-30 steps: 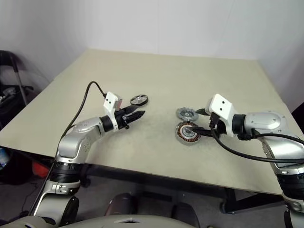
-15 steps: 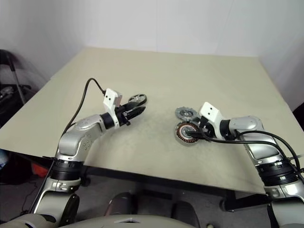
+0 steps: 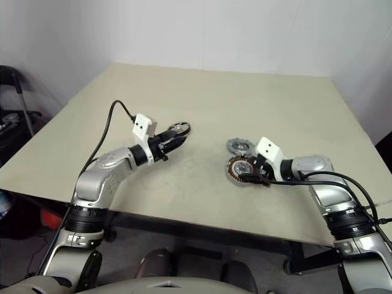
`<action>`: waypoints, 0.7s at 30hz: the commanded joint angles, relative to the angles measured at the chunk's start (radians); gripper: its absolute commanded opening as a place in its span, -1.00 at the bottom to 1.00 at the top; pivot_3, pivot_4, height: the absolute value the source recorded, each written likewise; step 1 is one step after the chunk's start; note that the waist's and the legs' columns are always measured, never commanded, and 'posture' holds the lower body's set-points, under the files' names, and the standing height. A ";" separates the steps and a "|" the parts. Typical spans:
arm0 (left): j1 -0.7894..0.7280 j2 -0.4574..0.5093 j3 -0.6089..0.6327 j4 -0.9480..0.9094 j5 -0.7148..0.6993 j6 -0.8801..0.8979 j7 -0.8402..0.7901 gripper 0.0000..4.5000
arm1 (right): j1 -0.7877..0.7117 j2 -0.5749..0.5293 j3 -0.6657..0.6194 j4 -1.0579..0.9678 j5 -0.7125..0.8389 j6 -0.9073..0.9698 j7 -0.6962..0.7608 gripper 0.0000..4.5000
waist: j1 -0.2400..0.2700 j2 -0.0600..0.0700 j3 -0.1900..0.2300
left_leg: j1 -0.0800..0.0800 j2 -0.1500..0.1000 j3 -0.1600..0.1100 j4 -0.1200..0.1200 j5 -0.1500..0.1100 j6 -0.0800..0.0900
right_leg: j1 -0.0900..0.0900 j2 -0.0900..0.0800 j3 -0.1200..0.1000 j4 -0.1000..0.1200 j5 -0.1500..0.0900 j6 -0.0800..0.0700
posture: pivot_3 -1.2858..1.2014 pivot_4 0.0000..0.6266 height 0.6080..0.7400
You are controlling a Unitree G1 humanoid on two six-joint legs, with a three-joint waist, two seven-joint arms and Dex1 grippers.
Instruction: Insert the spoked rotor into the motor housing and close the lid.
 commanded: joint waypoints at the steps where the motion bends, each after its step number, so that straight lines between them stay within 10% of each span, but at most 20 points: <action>1: -0.008 -0.004 0.008 -0.018 -0.014 -0.016 0.018 0.04 | -0.013 0.005 -0.015 0.010 -0.003 -0.022 -0.001 0.53 | 0.000 0.000 0.000 | 0.000 0.000 0.000 0.000 0.000 0.000 | 0.000 0.000 0.000 0.000 0.000 0.000 | 0.03 -1.00 1.00; 7: -0.004 -0.005 -0.003 -0.003 -0.004 -0.024 0.031 0.04 | -0.004 0.003 -0.015 0.018 -0.007 -0.039 0.001 0.53 | 0.000 0.000 0.000 | 0.000 0.000 0.000 0.000 0.000 0.001 | 0.000 0.000 0.000 0.000 0.000 0.000 | 0.03 -1.00 1.00; 16: 0.002 -0.006 -0.019 0.006 0.000 -0.027 0.037 0.06 | -0.020 0.011 -0.023 0.013 -0.010 -0.037 -0.011 -0.60 | 0.000 0.000 0.000 | 0.000 0.000 0.000 0.000 0.000 0.000 | 0.000 0.000 0.000 0.000 0.000 0.000 | 0.03 -1.00 1.00; 21: 0.002 -0.001 -0.029 0.011 0.002 -0.028 0.038 0.06 | -0.026 0.013 -0.019 0.012 -0.021 -0.032 -0.022 -0.60 | 0.000 0.000 0.000 | 0.000 0.000 0.000 0.000 0.000 0.000 | 0.000 0.000 0.000 0.000 0.000 0.000 | 0.03 -1.00 1.00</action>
